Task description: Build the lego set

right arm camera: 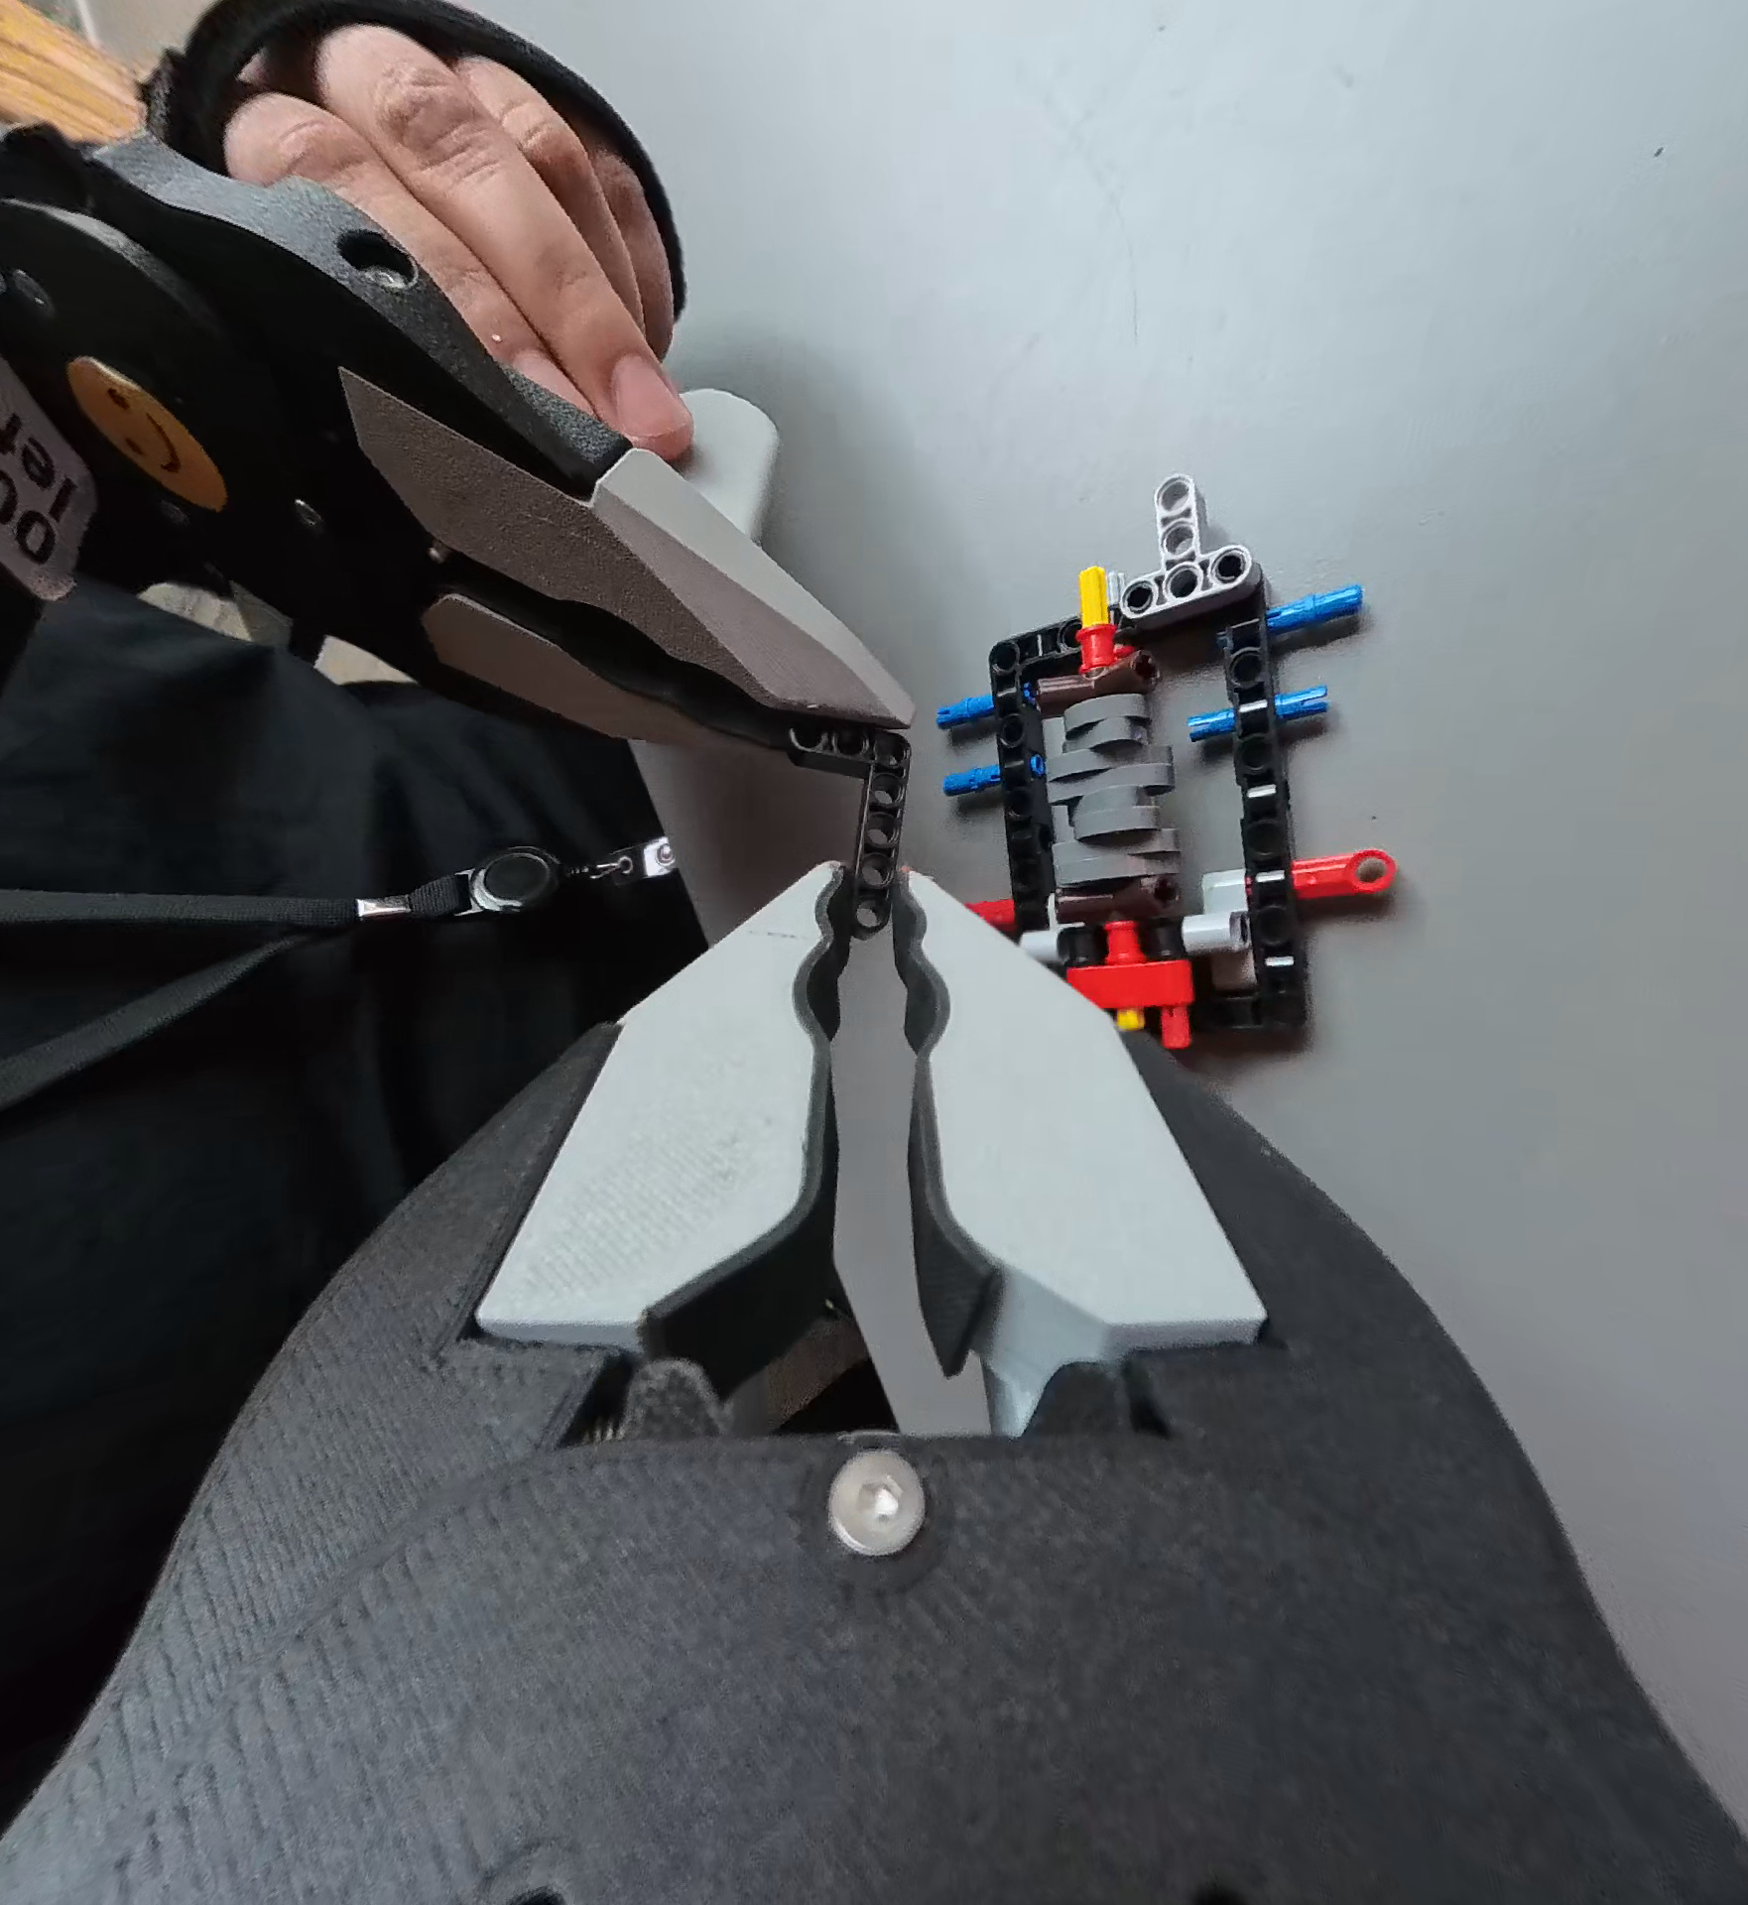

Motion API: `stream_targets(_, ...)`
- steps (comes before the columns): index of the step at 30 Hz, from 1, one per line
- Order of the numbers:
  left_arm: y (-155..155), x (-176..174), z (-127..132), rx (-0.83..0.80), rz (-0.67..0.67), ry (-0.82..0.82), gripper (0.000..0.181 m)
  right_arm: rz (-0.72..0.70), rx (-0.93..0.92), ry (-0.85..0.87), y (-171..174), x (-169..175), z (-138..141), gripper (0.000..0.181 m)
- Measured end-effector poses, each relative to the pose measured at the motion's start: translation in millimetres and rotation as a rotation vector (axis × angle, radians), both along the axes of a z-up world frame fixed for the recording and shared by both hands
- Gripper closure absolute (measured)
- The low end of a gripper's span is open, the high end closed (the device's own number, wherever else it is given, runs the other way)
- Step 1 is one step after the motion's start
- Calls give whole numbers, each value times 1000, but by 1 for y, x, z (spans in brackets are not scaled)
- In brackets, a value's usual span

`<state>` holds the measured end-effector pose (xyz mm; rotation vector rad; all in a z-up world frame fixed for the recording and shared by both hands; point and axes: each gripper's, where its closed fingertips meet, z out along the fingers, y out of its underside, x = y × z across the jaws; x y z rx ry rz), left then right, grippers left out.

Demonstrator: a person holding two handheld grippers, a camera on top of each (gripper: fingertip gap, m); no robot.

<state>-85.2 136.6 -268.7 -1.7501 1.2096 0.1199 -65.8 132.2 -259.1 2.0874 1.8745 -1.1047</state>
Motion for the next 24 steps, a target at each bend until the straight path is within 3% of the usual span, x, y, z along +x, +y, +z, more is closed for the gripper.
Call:
stream_targets(8, -2, -16, -12, -94, 22, -135, 166, -62, 83, 98, 13, -9, 7, 178)
stream_targets(12, -1, -34, -20, -230, 95, -204, 160, -220, 203, 150, 56, 15, 15, 178)
stream_targets(16, -12, -26, -29, -333, 95, -215, 145, -399, 294, 111, 106, 50, -4, 178)
stream_targets(20, -17, -13, -32, -401, 136, -222, 133, -333, 330, 41, 102, 56, -34, 177)
stream_targets(24, -18, -14, -33, -410, 242, -239, 138, -262, 319, 57, 88, 45, -41, 178)
